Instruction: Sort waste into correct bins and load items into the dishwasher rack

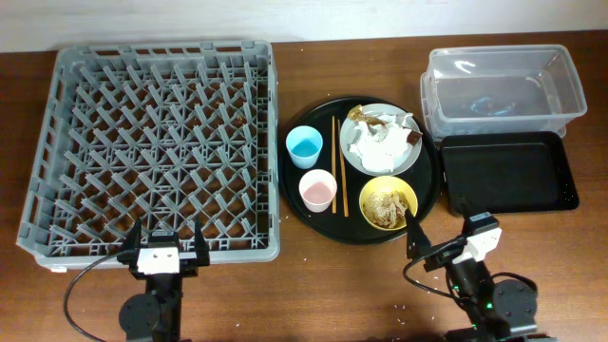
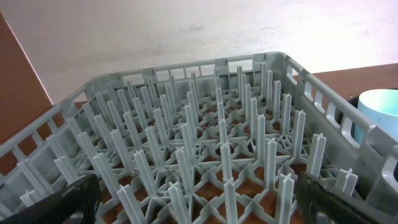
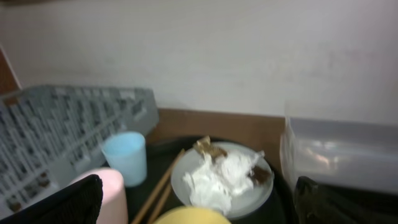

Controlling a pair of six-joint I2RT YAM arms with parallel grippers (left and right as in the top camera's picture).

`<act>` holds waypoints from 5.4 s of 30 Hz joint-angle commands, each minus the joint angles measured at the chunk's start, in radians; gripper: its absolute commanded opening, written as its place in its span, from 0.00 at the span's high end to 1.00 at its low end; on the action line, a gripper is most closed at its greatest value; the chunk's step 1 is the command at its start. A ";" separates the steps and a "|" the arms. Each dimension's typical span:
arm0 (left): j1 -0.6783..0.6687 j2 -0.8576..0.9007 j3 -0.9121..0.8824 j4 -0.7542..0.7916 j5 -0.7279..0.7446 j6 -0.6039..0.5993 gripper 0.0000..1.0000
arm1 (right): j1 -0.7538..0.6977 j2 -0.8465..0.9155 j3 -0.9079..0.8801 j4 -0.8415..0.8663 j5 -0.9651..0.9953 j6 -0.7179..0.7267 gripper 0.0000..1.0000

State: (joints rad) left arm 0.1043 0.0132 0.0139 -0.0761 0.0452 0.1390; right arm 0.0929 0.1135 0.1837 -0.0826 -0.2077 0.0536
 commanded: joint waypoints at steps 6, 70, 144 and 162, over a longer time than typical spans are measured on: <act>0.006 -0.007 -0.005 -0.004 -0.007 0.016 0.01 | 0.005 0.800 0.780 -0.359 -0.140 -0.054 0.02; 0.006 -0.007 -0.005 -0.003 -0.007 0.016 0.01 | 0.307 1.696 1.054 -0.777 0.201 0.245 0.56; 0.006 -0.006 -0.005 -0.003 -0.007 0.016 0.01 | -0.969 1.612 0.914 -0.453 -1.344 0.187 0.96; 0.006 -0.006 -0.005 -0.004 -0.007 0.016 0.01 | 0.339 1.604 0.914 -0.758 0.266 0.240 0.96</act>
State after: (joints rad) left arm 0.1043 0.0109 0.0147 -0.0788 0.0345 0.1390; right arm 0.4274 1.6615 1.1030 -0.8383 -0.0158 0.2409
